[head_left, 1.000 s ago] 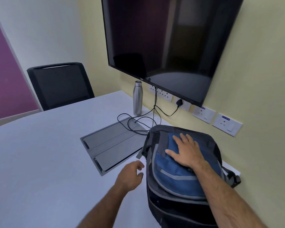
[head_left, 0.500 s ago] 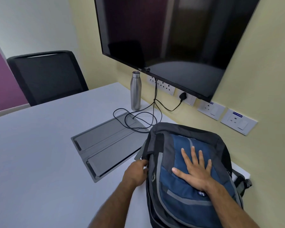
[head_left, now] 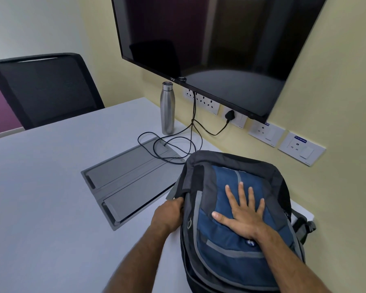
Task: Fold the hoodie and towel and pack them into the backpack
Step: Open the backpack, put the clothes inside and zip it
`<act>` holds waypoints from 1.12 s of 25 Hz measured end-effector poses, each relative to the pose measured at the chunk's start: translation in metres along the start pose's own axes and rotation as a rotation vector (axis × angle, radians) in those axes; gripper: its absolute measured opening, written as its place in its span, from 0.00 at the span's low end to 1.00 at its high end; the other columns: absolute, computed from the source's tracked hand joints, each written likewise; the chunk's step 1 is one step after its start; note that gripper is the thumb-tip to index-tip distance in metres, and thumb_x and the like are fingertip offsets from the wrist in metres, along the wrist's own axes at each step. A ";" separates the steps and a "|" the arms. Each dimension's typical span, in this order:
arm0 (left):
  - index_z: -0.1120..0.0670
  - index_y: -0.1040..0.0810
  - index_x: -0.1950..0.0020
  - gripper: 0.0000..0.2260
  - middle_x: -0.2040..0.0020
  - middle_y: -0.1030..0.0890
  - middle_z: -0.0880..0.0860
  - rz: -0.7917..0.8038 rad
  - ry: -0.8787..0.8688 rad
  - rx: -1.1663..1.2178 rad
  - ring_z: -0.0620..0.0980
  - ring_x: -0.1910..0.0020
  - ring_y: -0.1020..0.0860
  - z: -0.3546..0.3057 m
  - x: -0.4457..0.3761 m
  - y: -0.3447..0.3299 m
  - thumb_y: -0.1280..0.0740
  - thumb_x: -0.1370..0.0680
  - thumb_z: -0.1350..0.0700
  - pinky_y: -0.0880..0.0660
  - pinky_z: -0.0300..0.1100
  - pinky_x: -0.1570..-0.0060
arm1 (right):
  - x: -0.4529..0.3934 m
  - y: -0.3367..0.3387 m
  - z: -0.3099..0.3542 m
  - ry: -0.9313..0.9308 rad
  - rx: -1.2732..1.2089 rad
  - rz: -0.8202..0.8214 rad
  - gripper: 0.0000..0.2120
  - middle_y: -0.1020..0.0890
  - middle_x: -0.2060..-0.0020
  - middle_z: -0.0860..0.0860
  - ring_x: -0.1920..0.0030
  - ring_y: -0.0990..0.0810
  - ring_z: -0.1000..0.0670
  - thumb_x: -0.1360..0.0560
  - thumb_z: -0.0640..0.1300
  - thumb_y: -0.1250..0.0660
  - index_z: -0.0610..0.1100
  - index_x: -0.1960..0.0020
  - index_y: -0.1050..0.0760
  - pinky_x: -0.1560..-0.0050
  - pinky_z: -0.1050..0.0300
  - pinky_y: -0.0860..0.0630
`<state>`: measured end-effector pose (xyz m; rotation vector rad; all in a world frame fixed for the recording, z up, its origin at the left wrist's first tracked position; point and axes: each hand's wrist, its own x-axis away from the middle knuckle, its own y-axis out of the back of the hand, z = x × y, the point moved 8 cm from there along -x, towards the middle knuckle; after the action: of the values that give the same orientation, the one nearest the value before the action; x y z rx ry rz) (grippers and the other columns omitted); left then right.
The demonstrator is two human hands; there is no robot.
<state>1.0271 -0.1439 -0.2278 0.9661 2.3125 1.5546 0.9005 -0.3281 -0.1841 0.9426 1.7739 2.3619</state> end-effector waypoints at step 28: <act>0.55 0.22 0.42 0.12 0.48 0.18 0.54 0.100 -0.237 -0.159 0.53 0.51 0.22 -0.016 0.158 -0.037 0.34 0.24 0.63 0.21 0.48 0.49 | 0.038 -0.022 0.027 -0.171 0.142 -0.080 0.45 0.74 0.25 0.44 0.24 0.70 0.36 0.30 0.79 0.61 0.55 0.24 0.74 0.30 0.25 0.64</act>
<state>0.8831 -0.0681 -0.2232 1.1697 1.9779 1.5400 0.8752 -0.2829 -0.1824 1.0344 1.8935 2.0632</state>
